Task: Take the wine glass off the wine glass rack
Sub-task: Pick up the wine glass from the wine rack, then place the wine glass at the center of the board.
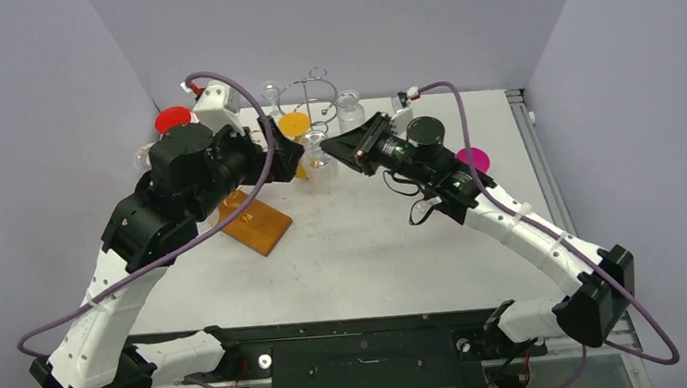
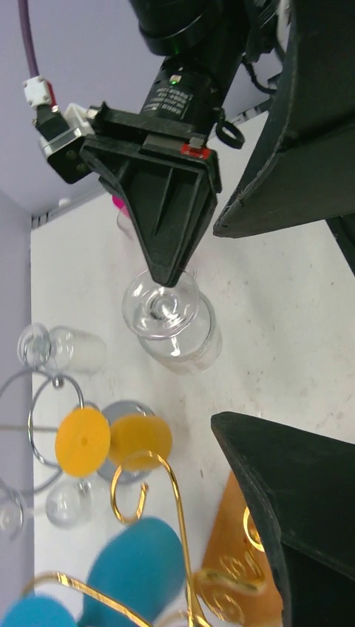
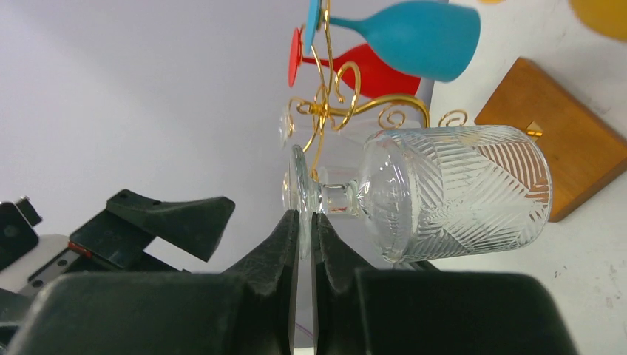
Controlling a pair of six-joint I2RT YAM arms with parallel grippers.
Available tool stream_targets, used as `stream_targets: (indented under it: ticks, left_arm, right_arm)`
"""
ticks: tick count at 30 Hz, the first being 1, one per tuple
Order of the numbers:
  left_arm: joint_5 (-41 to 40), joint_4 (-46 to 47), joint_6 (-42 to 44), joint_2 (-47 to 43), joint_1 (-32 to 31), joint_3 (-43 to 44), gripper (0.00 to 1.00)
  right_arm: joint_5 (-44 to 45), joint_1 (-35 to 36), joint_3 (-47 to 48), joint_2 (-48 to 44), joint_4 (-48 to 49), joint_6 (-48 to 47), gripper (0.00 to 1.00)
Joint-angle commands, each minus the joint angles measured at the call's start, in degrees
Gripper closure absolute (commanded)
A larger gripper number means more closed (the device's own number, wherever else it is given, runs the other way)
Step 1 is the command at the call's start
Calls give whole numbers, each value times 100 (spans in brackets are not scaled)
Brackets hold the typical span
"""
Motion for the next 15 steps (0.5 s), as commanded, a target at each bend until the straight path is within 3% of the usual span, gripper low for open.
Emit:
stream_targets:
  ticks: [1, 8, 15]
  left_arm:
    - [403, 944, 48, 210, -495, 12, 14]
    - [1273, 2107, -203, 665, -616, -49, 12]
    - [2237, 3197, -715, 1093, -364, -115, 9]
  right_arm:
    - [-250, -513, -198, -803, 783, 201, 100]
    - [-803, -1538, -337, -1315, 989, 794, 100]
    - [-1422, -2413, -442, -1535, 2123, 1968, 100]
